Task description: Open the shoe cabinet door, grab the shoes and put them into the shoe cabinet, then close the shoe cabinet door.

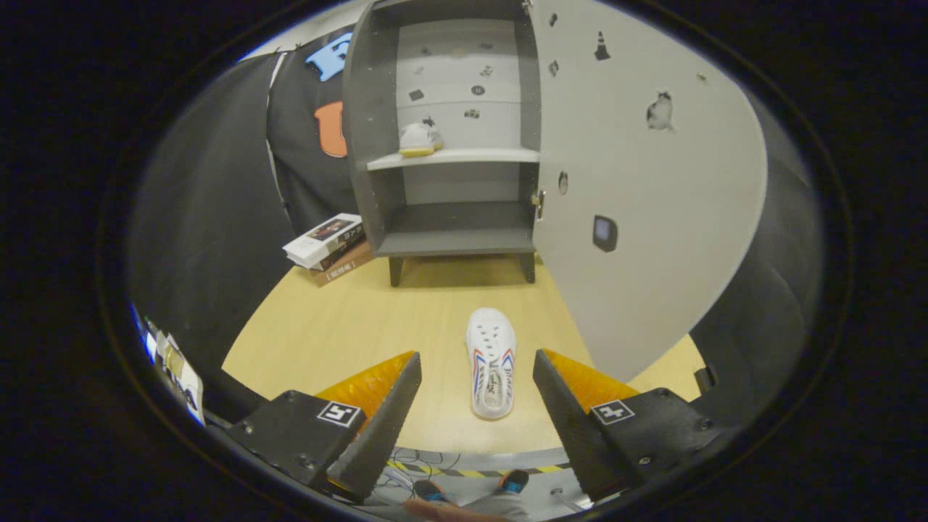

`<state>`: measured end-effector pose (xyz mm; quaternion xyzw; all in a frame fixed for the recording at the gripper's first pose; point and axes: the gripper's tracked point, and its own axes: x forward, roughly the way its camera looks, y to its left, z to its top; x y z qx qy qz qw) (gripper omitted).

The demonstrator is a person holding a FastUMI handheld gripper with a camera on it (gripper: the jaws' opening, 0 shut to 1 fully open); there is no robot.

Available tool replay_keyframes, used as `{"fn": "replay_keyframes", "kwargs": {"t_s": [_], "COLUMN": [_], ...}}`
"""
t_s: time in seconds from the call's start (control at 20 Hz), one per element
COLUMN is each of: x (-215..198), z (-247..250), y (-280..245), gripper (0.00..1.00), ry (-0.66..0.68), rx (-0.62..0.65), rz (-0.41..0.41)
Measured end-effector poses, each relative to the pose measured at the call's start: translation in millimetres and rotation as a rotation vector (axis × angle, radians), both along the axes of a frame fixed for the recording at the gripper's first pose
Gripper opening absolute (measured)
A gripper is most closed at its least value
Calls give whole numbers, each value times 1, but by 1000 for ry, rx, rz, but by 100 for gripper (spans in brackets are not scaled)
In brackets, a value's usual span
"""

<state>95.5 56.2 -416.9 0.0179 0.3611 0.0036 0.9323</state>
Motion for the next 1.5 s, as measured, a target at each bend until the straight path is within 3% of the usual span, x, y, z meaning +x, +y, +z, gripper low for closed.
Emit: {"fn": "replay_keyframes", "kwargs": {"t_s": [0.2,0.4,0.9,1.1,1.3,1.5], "x": [22,40,82,84,85,85], "z": [-66,-120,-186,-191,-193,-186], "y": [7,5,-2,-14,-7,-11], "gripper": [100,100,74,38,5,4], "ry": [122,261,429,469,484,429], "rx": [7,65,133,94,136,121], "rz": [21,-9,-126,-213,-174,-146]}}
